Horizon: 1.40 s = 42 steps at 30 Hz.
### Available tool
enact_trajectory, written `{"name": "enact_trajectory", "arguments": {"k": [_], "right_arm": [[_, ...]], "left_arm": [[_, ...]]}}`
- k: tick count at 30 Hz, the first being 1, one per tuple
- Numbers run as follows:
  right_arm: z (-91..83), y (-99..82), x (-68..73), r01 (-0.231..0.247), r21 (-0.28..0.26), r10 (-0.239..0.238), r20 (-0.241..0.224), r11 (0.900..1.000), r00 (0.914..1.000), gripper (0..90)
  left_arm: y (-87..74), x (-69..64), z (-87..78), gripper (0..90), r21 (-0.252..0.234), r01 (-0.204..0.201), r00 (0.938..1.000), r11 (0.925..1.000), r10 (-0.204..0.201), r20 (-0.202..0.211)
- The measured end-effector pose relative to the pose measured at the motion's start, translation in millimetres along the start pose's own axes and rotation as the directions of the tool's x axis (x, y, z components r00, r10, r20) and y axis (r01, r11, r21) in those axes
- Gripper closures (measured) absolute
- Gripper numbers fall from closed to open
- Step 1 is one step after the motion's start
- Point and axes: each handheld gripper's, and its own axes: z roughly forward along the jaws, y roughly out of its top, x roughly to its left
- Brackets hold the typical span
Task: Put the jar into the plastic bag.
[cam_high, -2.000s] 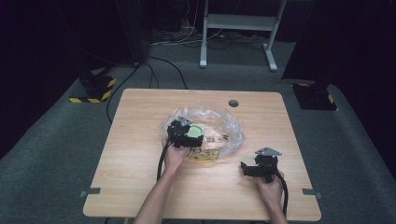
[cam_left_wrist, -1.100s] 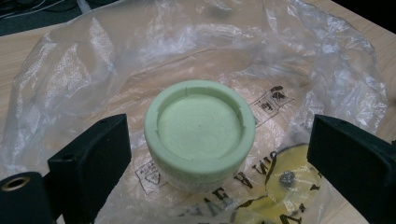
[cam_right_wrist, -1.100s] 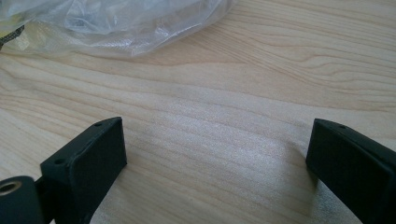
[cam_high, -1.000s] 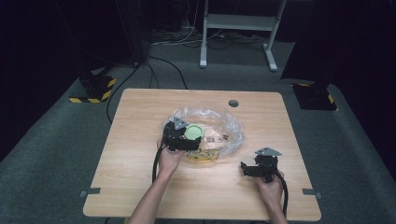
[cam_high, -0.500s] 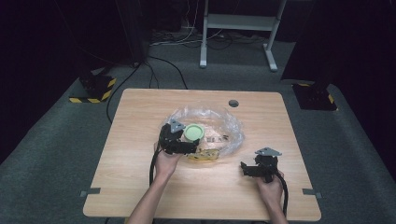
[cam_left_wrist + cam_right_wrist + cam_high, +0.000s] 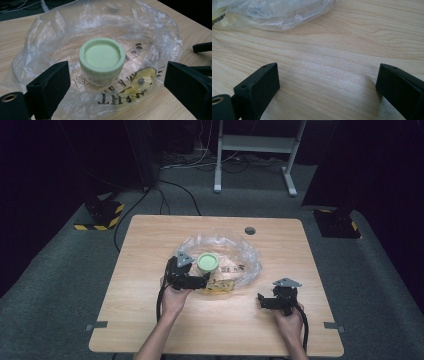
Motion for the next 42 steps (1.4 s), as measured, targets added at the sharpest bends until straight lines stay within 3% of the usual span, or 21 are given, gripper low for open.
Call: {"name": "enact_trajectory", "arguments": {"k": [24, 42], "right_arm": [[0.0, 0.0, 0.0, 0.000, 0.000, 0.000, 0.000, 1.0000, 1.0000, 4.6], [0.0, 0.0, 0.0, 0.000, 0.000, 0.000, 0.000, 1.0000, 1.0000, 4.6]], "left_arm": [[-9.7, 5.8, -35.2, 7.1, -0.032, 0.008, 1.0000, 0.9995, -0.008, -0.003], [-19.8, 8.5, -49.1, 7.5, -0.044, 0.013, 0.9998, 0.9989, -0.014, -0.013]]}}
